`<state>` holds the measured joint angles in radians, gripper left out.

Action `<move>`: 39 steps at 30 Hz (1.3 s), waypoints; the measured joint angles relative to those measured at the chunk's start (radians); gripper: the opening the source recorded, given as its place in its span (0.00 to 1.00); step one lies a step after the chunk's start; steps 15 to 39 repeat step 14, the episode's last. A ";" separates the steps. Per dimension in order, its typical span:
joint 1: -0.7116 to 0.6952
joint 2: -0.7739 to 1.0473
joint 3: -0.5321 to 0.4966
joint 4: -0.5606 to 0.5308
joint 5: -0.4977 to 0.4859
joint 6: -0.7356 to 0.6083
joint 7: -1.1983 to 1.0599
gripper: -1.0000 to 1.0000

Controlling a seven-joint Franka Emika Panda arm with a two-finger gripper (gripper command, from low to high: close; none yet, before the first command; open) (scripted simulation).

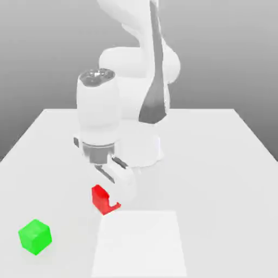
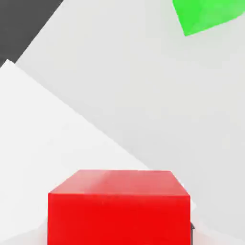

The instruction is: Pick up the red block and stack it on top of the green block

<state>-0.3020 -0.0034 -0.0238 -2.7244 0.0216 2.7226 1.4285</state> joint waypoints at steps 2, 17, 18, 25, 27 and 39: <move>-0.052 0.032 -0.023 0.072 0.001 -0.040 -0.028 0.00; -0.160 0.264 -0.055 0.233 0.032 0.030 -0.108 1.00; -0.160 0.264 -0.055 0.233 0.032 0.030 -0.108 1.00; -0.160 0.264 -0.055 0.233 0.032 0.030 -0.108 1.00; -0.160 0.264 -0.055 0.233 0.032 0.030 -0.108 1.00; -0.160 0.264 -0.055 0.233 0.032 0.030 -0.108 1.00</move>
